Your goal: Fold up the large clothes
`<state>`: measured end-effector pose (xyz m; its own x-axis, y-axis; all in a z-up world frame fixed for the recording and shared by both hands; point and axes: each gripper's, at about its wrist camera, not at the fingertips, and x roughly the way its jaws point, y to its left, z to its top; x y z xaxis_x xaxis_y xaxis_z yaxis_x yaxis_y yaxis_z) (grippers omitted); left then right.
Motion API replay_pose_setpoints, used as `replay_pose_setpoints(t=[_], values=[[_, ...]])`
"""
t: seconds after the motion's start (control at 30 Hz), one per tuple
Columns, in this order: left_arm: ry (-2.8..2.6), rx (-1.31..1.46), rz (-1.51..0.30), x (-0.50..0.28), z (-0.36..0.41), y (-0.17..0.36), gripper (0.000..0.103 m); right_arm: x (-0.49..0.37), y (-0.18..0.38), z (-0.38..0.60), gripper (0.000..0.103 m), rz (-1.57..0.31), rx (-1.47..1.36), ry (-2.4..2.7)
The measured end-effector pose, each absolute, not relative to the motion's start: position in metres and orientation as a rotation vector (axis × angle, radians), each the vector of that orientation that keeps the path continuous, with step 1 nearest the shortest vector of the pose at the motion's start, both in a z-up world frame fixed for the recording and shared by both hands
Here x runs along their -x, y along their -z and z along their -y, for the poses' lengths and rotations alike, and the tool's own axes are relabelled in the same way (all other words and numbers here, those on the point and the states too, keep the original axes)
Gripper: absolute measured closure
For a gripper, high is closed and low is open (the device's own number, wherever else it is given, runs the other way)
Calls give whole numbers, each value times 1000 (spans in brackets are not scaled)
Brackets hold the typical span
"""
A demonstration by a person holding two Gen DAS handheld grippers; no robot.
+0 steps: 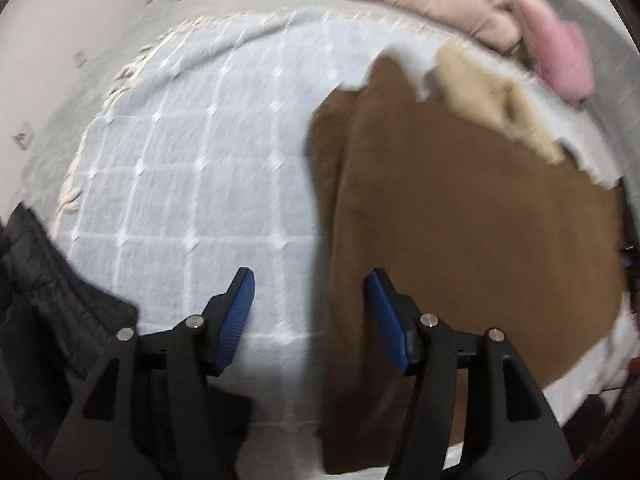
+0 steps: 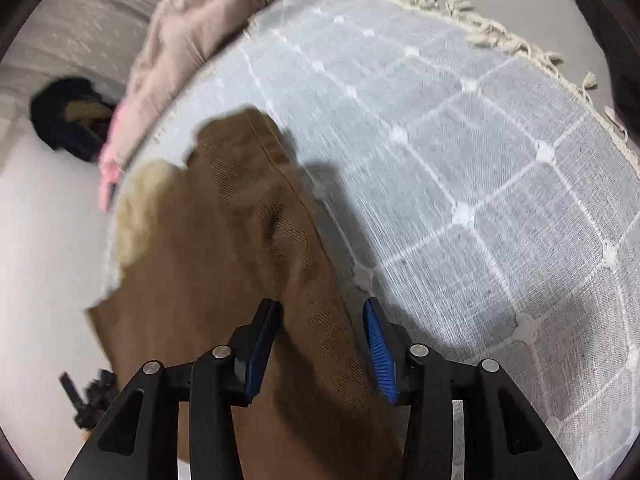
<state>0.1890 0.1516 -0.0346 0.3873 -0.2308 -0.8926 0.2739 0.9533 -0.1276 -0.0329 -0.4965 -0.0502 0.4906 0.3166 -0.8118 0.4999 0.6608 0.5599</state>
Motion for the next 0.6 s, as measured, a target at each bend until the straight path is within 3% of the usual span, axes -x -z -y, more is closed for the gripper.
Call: replay_pose_setpoints(t=[0.17,0.3,0.37,0.4,0.43,0.47,0.6], values=[[417,19,-1017,-211,-132,14,37,25,24,498,49,-995,-838,114],[400,80,-1075,-246,-108,43,38,-15,22,493,48,-965,-801,116],[380,129,-1094,-254,-102,55,60,-30,30,486,49,-935,-784,155],[375,160,-1090,-255,-99,57,87,-38,34,477,53,-910,-776,168],[370,194,-1072,-253,-98,54,94,-41,33,470,78,-872,-755,165],[366,216,-1033,-247,-99,48,96,-43,33,468,91,-859,-739,152],[343,274,-808,-225,-103,-2,97,-36,-16,438,94,-684,-528,164]])
